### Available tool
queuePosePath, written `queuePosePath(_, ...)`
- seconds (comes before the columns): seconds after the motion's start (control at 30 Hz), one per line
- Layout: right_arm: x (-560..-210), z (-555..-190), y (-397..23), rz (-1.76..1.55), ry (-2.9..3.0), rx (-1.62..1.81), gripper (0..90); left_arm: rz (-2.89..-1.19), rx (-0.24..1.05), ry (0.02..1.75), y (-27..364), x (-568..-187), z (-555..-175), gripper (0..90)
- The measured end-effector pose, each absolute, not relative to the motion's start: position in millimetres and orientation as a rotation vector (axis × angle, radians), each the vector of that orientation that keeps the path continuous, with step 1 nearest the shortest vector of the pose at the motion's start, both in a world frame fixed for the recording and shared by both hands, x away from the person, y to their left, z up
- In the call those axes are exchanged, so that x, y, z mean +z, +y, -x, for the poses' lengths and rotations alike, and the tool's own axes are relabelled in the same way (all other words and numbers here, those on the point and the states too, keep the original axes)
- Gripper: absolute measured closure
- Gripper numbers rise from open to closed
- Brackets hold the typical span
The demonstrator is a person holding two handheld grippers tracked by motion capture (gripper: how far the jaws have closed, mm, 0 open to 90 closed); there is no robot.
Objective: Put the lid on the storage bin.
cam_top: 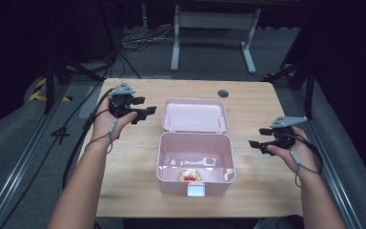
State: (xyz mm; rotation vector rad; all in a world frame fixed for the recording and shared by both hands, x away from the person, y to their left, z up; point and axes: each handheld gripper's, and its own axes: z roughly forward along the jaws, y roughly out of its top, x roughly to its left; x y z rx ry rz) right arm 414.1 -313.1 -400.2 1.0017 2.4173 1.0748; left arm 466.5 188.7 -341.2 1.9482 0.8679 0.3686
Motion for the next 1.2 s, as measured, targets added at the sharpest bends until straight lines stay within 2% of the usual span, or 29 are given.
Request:
queuePosePath(0.63, -403.9, -407.7, -312.4, -0.986, 2.429, 1.066, 29.7, -1.921, 0.345, 0.883, 157.3, -360.7, -518.6, 33.6)
queuePosePath(1.2, -407.1, -399.5, -313.6, -0.971, 2.44, 1.048, 29.8, -1.975, 0.176, 1.045, 145.3, -395.4, -549.1, 33.4)
